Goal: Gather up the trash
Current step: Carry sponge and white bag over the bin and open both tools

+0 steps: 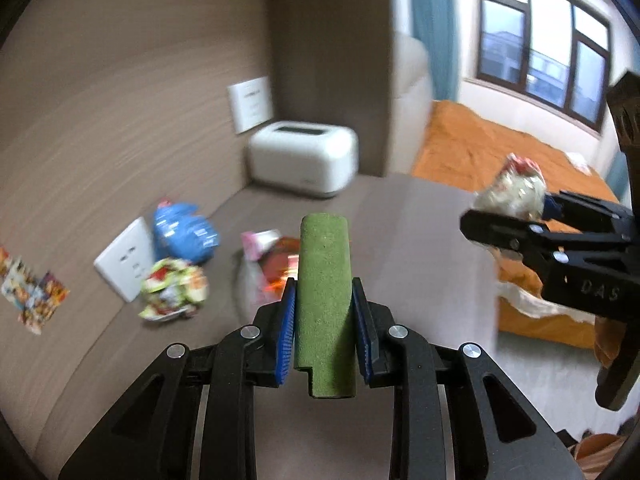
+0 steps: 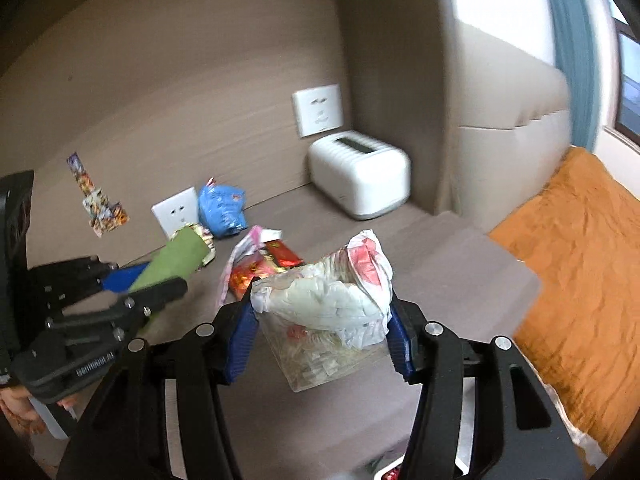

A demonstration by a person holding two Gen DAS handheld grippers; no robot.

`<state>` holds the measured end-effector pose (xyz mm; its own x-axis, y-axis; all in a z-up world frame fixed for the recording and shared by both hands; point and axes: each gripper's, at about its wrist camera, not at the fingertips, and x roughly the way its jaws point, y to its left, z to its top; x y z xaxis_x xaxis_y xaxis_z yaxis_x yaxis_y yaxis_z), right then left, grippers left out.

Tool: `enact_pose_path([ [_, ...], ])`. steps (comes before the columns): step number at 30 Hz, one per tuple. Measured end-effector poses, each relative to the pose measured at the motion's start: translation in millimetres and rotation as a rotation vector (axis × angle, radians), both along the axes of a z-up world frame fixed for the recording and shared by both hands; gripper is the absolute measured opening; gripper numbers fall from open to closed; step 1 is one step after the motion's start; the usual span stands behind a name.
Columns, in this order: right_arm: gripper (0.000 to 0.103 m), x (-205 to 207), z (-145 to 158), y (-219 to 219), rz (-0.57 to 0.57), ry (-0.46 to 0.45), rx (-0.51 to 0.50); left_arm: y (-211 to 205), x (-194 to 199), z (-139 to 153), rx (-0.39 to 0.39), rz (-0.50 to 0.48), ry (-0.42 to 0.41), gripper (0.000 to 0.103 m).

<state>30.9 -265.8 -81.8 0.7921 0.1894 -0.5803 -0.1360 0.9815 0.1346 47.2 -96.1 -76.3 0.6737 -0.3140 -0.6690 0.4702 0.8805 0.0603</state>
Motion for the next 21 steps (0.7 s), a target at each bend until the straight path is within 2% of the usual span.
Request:
enact_pose_path([
  [4,0.057,-29.1,-0.1,-29.2,-0.082,0.009,0.004,-41.1,-19.7,-3.1,0.001,-0.111,0.014,0.025],
  [8,0.057,-56.9,-12.7,-59.4,-0.165,0.053,0.005,-79.4,-37.9,-16.1,0.01,-0.213,0.047,0.025],
  [16,0.057,-102.8,-50.7,-114.7,-0.308,0.165,0.022,-153.1,-71.0,-62.5,0.043,-0.375,0.162,0.025],
  [21,0.057,-120.1,-87.6,-146.2,-0.379,0.235,0.066,-193.9,-85.5,-106.0,0.085,-0.449,0.236,0.025],
])
